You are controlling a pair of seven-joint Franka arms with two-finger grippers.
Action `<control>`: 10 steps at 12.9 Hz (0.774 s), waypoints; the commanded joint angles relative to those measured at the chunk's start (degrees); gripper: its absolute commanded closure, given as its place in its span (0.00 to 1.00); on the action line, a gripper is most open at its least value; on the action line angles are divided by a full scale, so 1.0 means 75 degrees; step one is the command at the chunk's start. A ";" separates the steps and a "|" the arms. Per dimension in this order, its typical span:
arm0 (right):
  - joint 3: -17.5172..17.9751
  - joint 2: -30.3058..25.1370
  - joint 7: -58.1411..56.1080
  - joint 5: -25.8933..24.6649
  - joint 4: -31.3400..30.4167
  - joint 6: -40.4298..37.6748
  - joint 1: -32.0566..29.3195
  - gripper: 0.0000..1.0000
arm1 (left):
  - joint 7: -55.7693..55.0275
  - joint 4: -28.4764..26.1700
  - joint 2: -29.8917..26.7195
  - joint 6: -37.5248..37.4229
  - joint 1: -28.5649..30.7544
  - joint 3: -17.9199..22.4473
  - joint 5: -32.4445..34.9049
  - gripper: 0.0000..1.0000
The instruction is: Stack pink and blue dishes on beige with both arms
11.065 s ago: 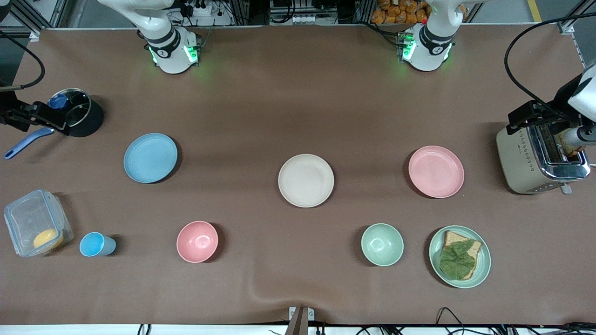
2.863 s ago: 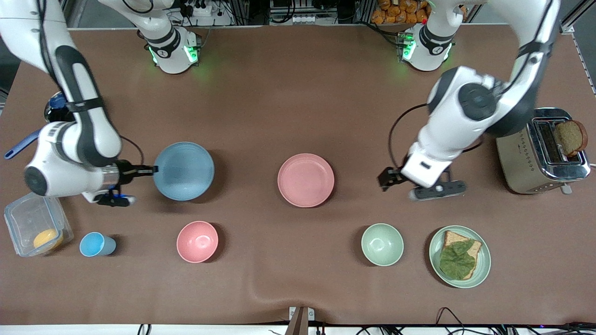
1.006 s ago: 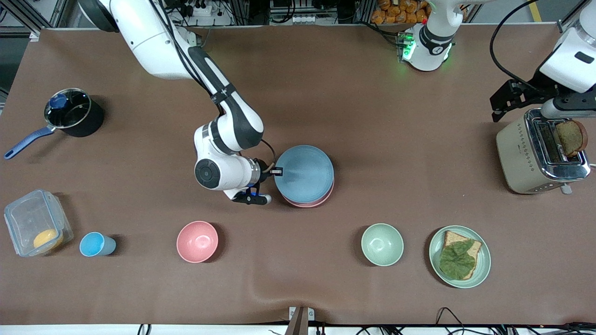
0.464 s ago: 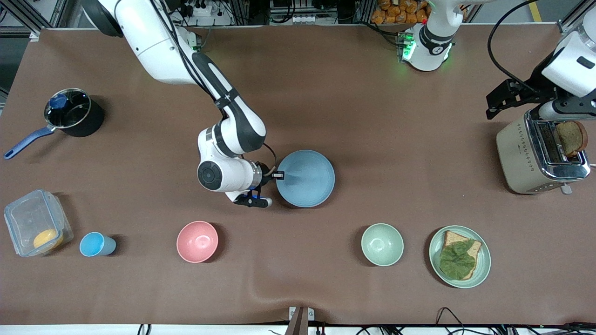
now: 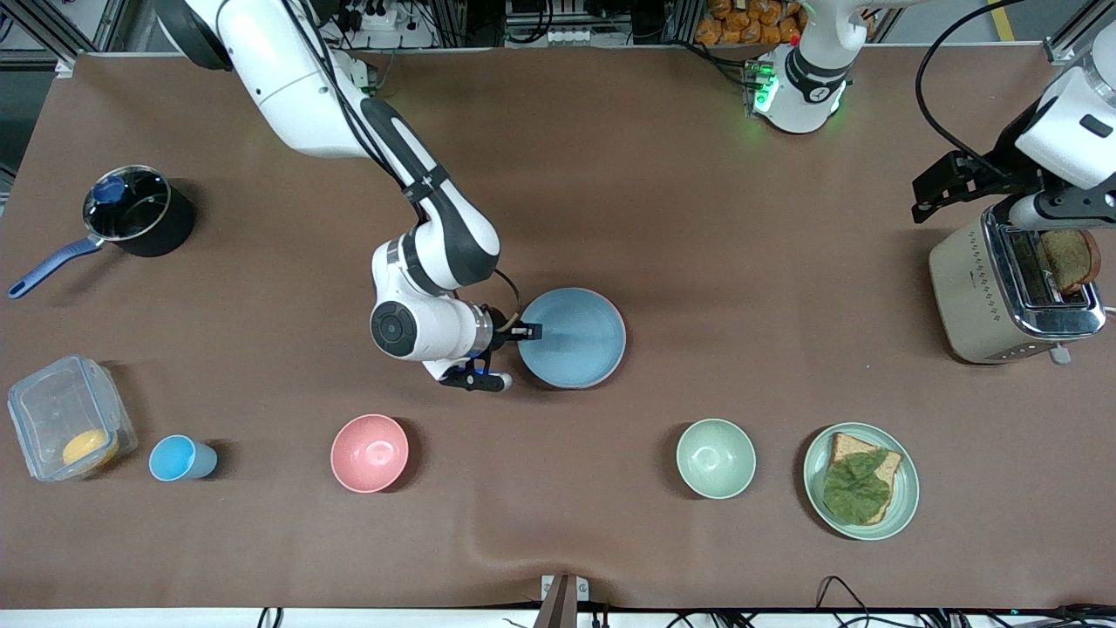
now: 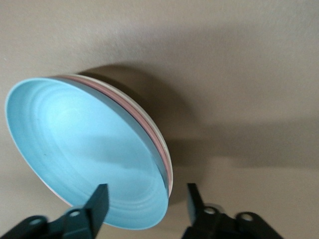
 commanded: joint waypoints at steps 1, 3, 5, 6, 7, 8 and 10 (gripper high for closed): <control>-0.0063 -0.0291 -0.0014 0.0113 0.0040 -0.0514 -0.0324 0.00 | 0.0028 0.0010 -0.0098 -0.0204 0.0053 0.0059 -0.0061 0.00; -0.0156 -0.0595 -0.0038 0.0043 0.0098 -0.1416 -0.0745 0.00 | 0.0028 -0.0002 -0.0098 -0.0205 0.0042 0.0130 -0.0061 0.00; -0.0320 -0.0982 -0.0119 -0.0435 0.0099 -0.2236 -0.1191 0.00 | 0.0016 -0.0025 -0.0098 -0.0216 0.0042 0.0130 -0.0061 0.00; -0.0332 -0.1135 -0.0270 -0.0809 0.0099 -0.2588 -0.1495 0.00 | 0.0016 -0.0025 -0.0109 -0.0228 0.0042 0.0130 -0.0061 0.00; -0.0332 -0.1287 -0.0469 -0.1068 0.0099 -0.2882 -0.1811 0.00 | 0.0016 -0.0025 -0.0110 -0.0228 0.0042 0.0130 -0.0061 0.00; -0.0332 -0.1416 -0.0715 -0.1257 0.0099 -0.3186 -0.2093 0.00 | 0.0016 -0.0014 -0.0110 -0.0321 0.0042 0.0153 -0.0061 0.00; -0.0332 -0.1663 -0.1044 -0.1899 0.0087 -0.3586 -0.2702 0.00 | 0.0016 -0.0014 -0.0110 -0.0380 -0.0005 0.0235 -0.0061 0.00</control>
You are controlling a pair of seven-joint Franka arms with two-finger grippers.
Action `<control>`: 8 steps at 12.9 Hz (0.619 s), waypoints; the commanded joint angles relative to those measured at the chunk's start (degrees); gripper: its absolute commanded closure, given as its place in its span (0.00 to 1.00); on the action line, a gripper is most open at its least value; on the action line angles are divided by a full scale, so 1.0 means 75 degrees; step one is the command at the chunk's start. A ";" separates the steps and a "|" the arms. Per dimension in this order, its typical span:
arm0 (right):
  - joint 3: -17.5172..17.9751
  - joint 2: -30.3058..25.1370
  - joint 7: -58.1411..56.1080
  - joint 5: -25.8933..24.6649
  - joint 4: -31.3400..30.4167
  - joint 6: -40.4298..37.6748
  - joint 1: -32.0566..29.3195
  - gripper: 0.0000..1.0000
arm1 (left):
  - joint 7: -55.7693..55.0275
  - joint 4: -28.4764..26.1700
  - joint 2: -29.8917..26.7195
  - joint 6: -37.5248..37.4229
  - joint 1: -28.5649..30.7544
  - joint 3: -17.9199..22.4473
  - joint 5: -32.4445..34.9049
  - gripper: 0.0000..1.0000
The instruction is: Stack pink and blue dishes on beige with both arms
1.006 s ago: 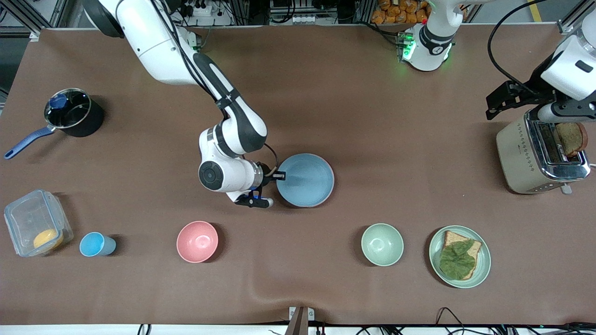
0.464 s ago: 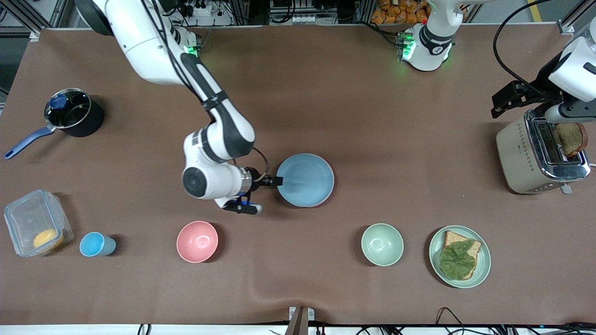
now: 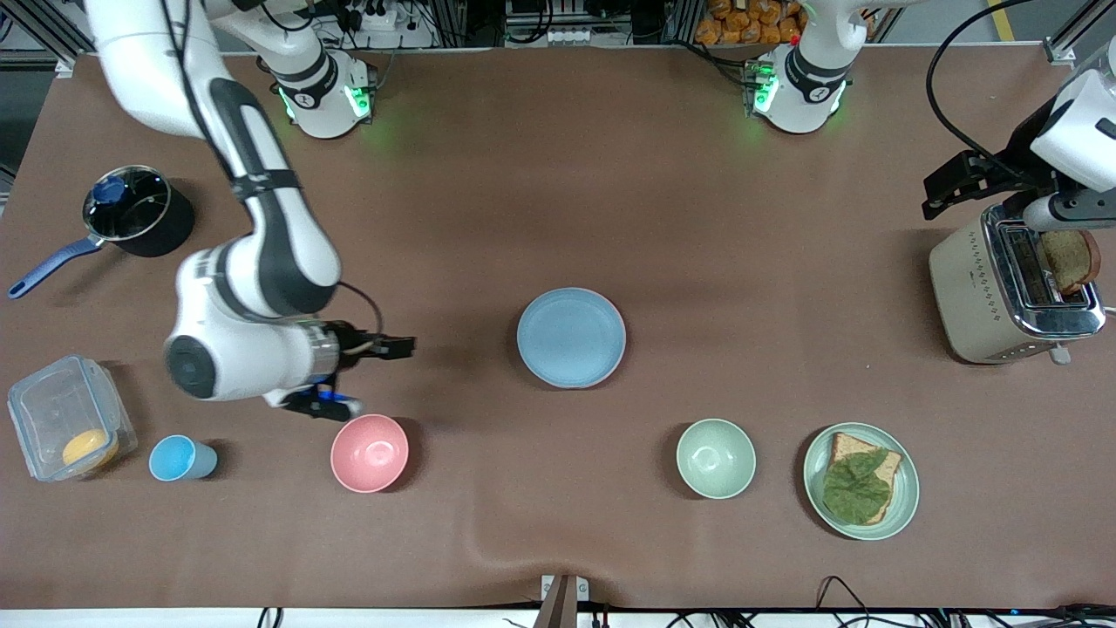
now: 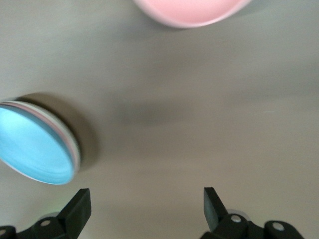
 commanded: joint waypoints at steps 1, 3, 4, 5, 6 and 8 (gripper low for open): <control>0.0124 -0.0455 -0.0311 -0.0893 -0.0195 -0.0451 -0.0639 0.00 | 0.0005 0.0000 -0.0107 -0.0168 -0.0030 0.0095 -0.0061 0.00; 0.0124 -0.0654 -0.0497 -0.1294 -0.0195 -0.0698 -0.1026 0.00 | 0.0005 0.0012 -0.0107 -0.0168 0.0017 0.0084 -0.0061 0.00; 0.0113 -0.0783 -0.0812 -0.1400 -0.0195 -0.0804 -0.1143 0.00 | 0.0005 0.0023 -0.0107 -0.0168 0.0017 0.0083 -0.0061 0.00; 0.0055 -0.0958 -0.1093 -0.1552 -0.0183 -0.0956 -0.1237 0.00 | 0.0005 0.0023 -0.0096 -0.0168 0.0029 0.0083 -0.0061 0.00; -0.0004 -0.1064 -0.1201 -0.1739 -0.0183 -0.0992 -0.1285 0.00 | 0.0005 0.0035 -0.0084 -0.0168 0.0029 0.0083 -0.0061 0.00; -0.0051 -0.1614 -0.1190 -0.1986 -0.0265 -0.1004 -0.1390 0.00 | 0.0016 0.0047 -0.0072 -0.0168 0.0040 0.0107 -0.0049 0.00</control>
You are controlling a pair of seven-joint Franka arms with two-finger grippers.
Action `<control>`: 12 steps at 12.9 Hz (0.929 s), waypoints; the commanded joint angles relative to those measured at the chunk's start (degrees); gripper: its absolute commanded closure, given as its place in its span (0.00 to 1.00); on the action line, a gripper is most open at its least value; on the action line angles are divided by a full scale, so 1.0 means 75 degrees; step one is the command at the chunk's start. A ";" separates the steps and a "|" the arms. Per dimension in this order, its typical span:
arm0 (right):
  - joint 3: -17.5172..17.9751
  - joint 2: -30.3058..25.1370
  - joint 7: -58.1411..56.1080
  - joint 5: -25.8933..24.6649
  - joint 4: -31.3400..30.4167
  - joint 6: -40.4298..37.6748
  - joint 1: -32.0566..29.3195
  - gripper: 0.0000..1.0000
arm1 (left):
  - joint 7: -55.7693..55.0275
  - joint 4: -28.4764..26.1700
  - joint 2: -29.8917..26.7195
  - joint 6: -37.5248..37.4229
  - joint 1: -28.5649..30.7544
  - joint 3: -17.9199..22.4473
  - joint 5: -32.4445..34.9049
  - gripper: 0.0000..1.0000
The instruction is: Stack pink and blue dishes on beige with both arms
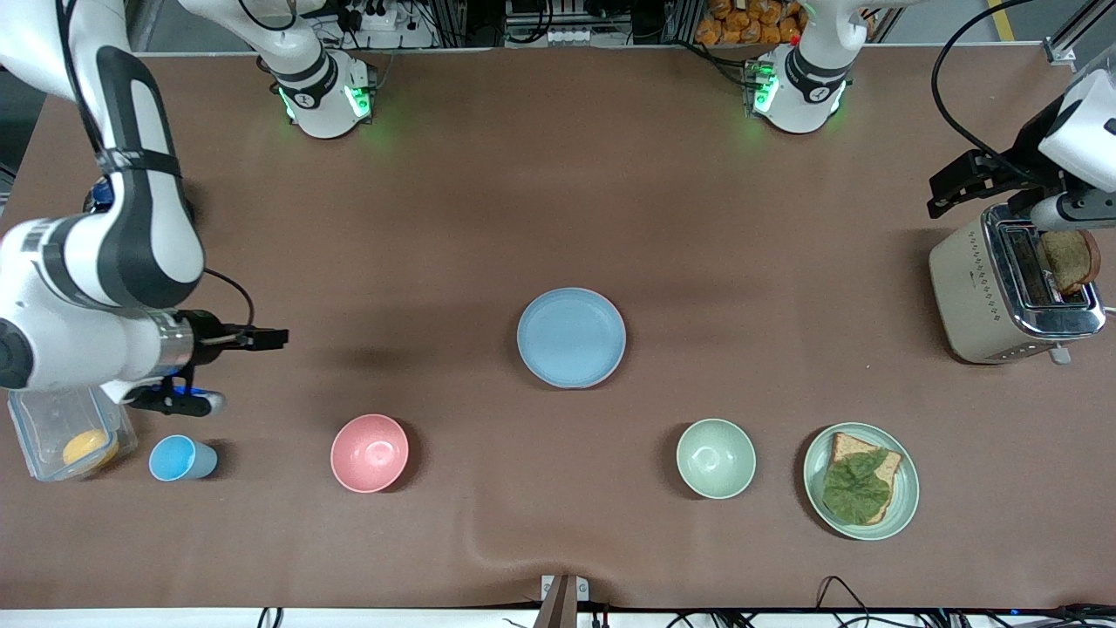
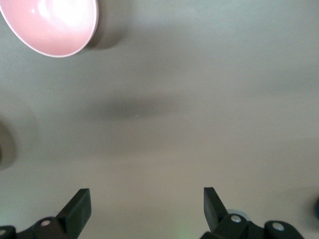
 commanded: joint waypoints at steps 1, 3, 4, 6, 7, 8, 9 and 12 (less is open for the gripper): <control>0.0052 -0.0974 -0.0093 -0.0424 -0.0373 -0.0110 -0.0236 0.00 | 0.0019 0.0042 -0.0066 -0.0133 0.0038 0.0031 0.0032 0.00; 0.0052 -0.1654 -0.0093 -0.0647 -0.0573 -0.0191 -0.0307 0.00 | 0.0019 0.0077 -0.0042 -0.0133 0.0038 0.0031 0.0208 0.00; 0.0052 -0.1900 -0.0093 -0.0892 -0.0539 -0.0390 -0.0319 0.00 | 0.0030 0.0078 -0.0042 -0.0133 0.0038 0.0020 0.0255 0.00; 0.0052 -0.2474 -0.0058 -0.1245 -0.0608 -0.0473 -0.0365 0.00 | 0.0030 0.0124 -0.0042 -0.0133 0.0027 0.0031 0.0255 0.00; 0.0064 -0.2767 -0.0023 -0.1234 -0.0643 -0.0474 -0.0517 0.00 | 0.0042 0.0136 -0.0042 -0.0133 0.0038 0.0020 0.0244 0.00; 0.0064 -0.3014 -0.0023 -0.1257 -0.0632 -0.0624 -0.0565 0.00 | 0.0042 0.0136 -0.0042 -0.0133 0.0038 0.0020 0.0232 0.00; 0.0053 -0.3155 -0.0069 -0.1281 -0.0574 -0.0870 -0.0611 0.00 | 0.0042 0.0148 -0.0019 -0.0133 0.0027 0.0020 0.0209 0.00; 0.0064 -0.3333 -0.0128 -0.1153 -0.0340 -0.1351 -0.0717 0.00 | 0.0042 0.0195 0.0005 -0.0133 0.0027 0.0008 0.0174 0.00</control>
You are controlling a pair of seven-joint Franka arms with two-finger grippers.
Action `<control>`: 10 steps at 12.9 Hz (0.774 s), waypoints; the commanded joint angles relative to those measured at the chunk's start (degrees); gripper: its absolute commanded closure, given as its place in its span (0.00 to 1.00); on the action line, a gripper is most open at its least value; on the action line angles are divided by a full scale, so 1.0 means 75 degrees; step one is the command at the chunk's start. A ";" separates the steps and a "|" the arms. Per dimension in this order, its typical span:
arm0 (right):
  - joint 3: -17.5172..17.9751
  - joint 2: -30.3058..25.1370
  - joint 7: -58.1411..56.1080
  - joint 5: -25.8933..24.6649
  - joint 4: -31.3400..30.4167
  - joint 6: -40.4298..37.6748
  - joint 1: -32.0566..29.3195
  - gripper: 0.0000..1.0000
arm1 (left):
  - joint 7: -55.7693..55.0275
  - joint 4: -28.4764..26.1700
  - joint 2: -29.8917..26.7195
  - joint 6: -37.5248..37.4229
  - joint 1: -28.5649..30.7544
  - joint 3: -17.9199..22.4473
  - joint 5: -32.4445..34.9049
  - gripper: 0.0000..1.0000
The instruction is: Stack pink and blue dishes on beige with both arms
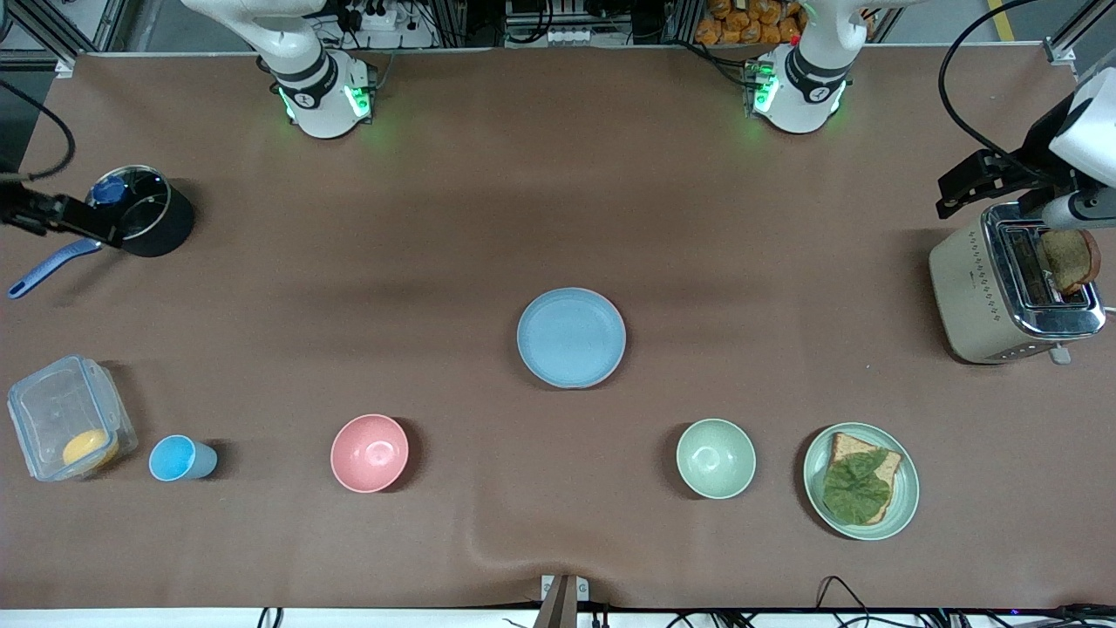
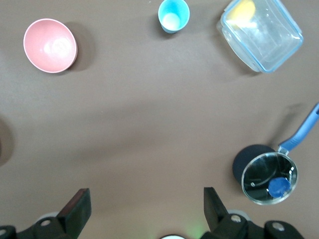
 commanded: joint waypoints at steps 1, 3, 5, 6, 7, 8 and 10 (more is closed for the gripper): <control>0.0128 -0.0178 -0.0055 -0.0046 -0.0047 -0.0123 -0.0081 0.00 | 0.0042 0.0149 0.0008 -0.0132 0.0017 -0.0036 0.0074 0.00; 0.0105 -0.0085 -0.0066 -0.0046 -0.0011 -0.0030 0.0025 0.00 | 0.0042 0.0161 0.0008 -0.0132 0.0005 -0.0036 0.0110 0.00; 0.0093 -0.0073 -0.0043 0.0105 -0.0011 0.0239 0.0037 0.00 | 0.0042 0.0161 0.0008 -0.0132 0.0005 -0.0048 0.0110 0.00; 0.0069 -0.0073 -0.0032 0.0257 -0.0011 0.0299 0.0026 0.00 | 0.0042 0.0172 0.0008 -0.0132 0.0005 -0.0048 0.0110 0.00; 0.0081 -0.0073 -0.0066 0.0235 -0.0011 0.0299 0.0037 0.00 | 0.0054 0.0254 0.0008 -0.0132 0.0005 -0.0048 0.0110 0.00; 0.0081 -0.0085 -0.0032 0.0212 -0.0023 0.0299 0.0037 0.00 | 0.0054 0.0336 0.0008 -0.0132 0.0005 -0.0059 0.0098 0.00; 0.0081 -0.0085 -0.0031 0.0223 -0.0034 0.0311 0.0026 0.00 | 0.0054 0.0360 0.0008 -0.0132 0.0017 -0.0059 0.0086 0.00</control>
